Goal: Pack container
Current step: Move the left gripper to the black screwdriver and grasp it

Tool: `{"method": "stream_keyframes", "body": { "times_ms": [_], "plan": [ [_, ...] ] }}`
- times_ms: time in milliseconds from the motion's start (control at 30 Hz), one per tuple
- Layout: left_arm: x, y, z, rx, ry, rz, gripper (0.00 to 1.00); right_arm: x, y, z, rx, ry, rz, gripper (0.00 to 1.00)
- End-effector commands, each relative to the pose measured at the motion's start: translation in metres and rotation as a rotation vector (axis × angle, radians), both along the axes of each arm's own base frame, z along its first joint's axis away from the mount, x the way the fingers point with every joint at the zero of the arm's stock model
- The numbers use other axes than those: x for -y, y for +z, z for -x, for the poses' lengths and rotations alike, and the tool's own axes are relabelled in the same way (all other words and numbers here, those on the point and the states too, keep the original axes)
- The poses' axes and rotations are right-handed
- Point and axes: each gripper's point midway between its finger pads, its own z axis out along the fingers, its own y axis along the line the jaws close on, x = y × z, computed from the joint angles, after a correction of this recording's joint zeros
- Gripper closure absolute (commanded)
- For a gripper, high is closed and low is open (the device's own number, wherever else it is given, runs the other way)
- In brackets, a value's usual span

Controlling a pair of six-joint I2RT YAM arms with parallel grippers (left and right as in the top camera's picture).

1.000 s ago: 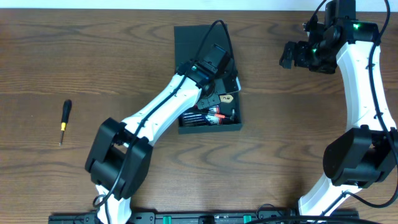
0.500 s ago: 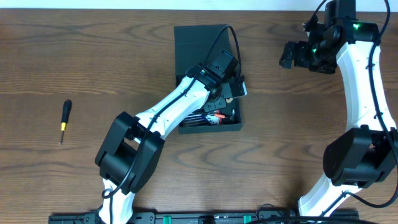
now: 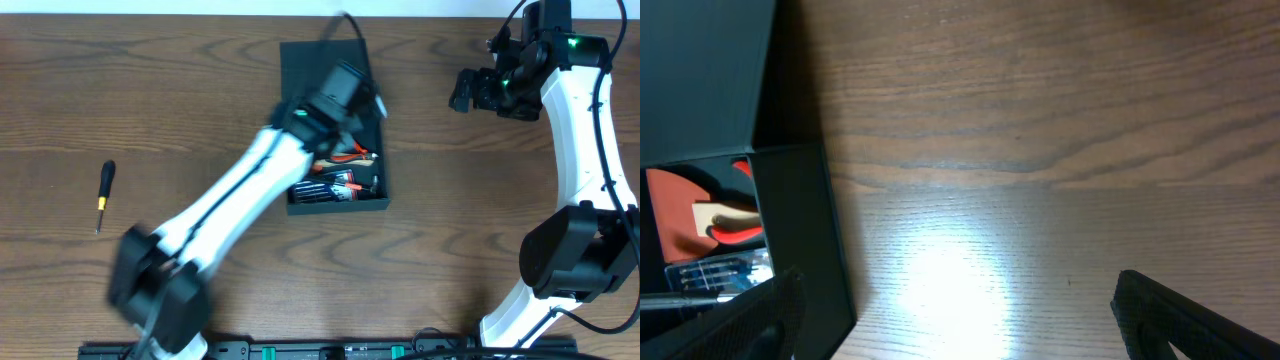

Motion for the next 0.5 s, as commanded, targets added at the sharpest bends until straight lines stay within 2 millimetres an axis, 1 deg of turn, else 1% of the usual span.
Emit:
{"method": "stream_keyframes", "body": {
  "times_ms": [0, 33, 67, 100, 133, 167, 200, 233, 333, 467],
  "plan": [
    [-0.084, 0.053, -0.011, 0.116, 0.310, 0.008, 0.51, -0.001, -0.002, 0.002, -0.008, 0.006, 0.000, 0.01],
    [-0.106, 0.055, -0.009, 0.104, 0.364, 0.006, 0.51, -0.001, -0.002, 0.002, -0.008, 0.006, 0.000, 0.01],
    [-0.137, 0.056, -0.007, 0.085, 0.449, 0.003, 0.51, -0.001, -0.002, 0.002, -0.008, 0.006, 0.000, 0.01],
    [-0.157, 0.055, -0.006, 0.069, 0.508, 0.003, 0.51, -0.001, -0.002, 0.002, -0.008, 0.006, 0.000, 0.01],
    [-0.182, 0.052, -0.003, 0.045, 0.583, 0.002, 0.51, -0.001, -0.002, 0.002, -0.008, 0.006, 0.000, 0.01],
    [-0.214, 0.045, 0.003, 0.003, 0.675, -0.005, 0.51, -0.001, -0.002, 0.002, -0.007, 0.006, 0.000, 0.01],
    [-0.237, 0.038, 0.009, -0.038, 0.730, -0.013, 0.51, -0.001, -0.002, 0.002, -0.007, 0.006, 0.000, 0.01],
    [-0.256, 0.029, 0.015, -0.083, 0.776, -0.007, 0.51, -0.001, -0.002, 0.001, -0.006, 0.006, 0.000, 0.01],
    [-0.308, 0.005, 0.024, -0.177, 0.895, 0.069, 0.51, -0.001, -0.002, 0.001, -0.003, 0.006, 0.001, 0.01],
    [-0.367, -0.020, 0.038, -0.255, 1.039, 0.117, 0.51, -0.001, -0.002, 0.001, -0.003, 0.006, 0.001, 0.01]
  ]
}}
